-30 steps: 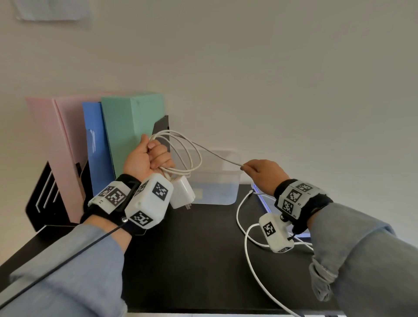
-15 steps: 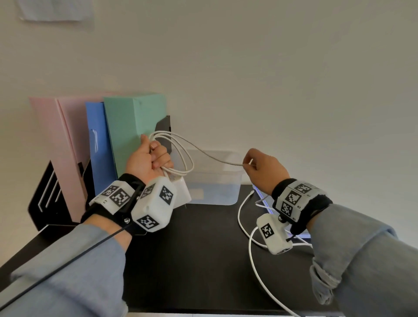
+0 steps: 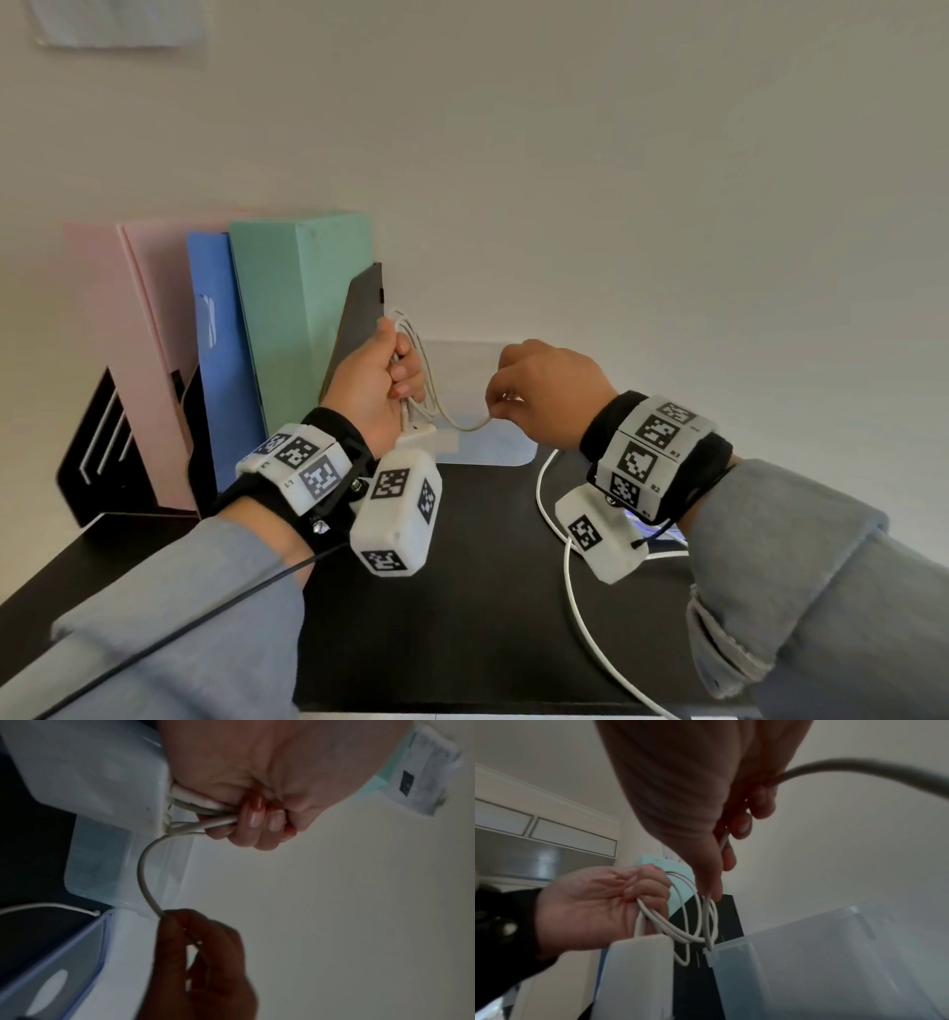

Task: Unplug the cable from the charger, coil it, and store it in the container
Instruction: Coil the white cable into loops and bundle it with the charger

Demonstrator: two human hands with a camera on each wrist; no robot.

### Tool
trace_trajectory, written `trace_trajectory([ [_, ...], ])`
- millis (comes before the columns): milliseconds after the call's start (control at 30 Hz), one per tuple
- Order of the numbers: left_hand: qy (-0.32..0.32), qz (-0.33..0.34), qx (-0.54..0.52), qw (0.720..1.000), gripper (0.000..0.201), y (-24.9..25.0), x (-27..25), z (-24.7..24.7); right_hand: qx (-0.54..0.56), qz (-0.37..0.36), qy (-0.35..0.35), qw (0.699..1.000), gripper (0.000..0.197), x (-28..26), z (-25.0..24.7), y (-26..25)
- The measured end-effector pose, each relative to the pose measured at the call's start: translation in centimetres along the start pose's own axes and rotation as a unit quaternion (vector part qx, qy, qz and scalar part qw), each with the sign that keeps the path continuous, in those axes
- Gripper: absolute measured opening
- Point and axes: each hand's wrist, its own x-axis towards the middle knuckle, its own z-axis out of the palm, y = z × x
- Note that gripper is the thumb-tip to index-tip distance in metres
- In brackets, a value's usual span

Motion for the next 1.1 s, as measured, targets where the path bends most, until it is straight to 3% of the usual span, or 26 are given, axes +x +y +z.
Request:
trace_trajectory([
  [133, 0.008, 0.007, 0.100, 0.995, 0.043, -0.9, -0.6, 1.2, 0.042, -0.010, -0.028, 0.999, 0.018, 0.2, -0.8, -0.8],
  [267, 0.012, -0.012, 0.114, 0.993, 0.044, -1.5, -1.3, 2.2, 0.055, -0.013, -0.055, 0.997, 0.018, 0.5, -1.2, -1.4],
  [433, 0.002, -0.046, 0.147, 0.988, 0.041, -2.3, -1.6, 3.0, 0.215, 0.001, -0.026, 0.976, 0.017, 0.5, -0.7, -1.4],
  [600, -0.004, -0.045, 0.217, 0.975, 0.035, -2.8, -1.8, 3.3, 0.254, 0.010, -0.002, 0.967, 0.025, 0.6, -1.0, -1.6],
  [800, -0.034, -0.044, 0.211, 0.976, 0.036, -2.5, -1.6, 3.0, 0.301, 0.044, 0.040, 0.952, 0.033, 0.5, -1.0, -0.9],
  [1000, -0.051, -0.046, 0.239, 0.969, 0.034, -1.8, -1.4, 2.0, 0.311, 0.104, -0.045, 0.944, 0.019, 0.1, -0.7, 1.0],
  [1100, -0.067, -0.053, 0.240, 0.967, 0.035, -1.7, -1.4, 1.6, 0.337, 0.111, 0.003, 0.935, 0.020, 0.0, -0.6, 1.7],
])
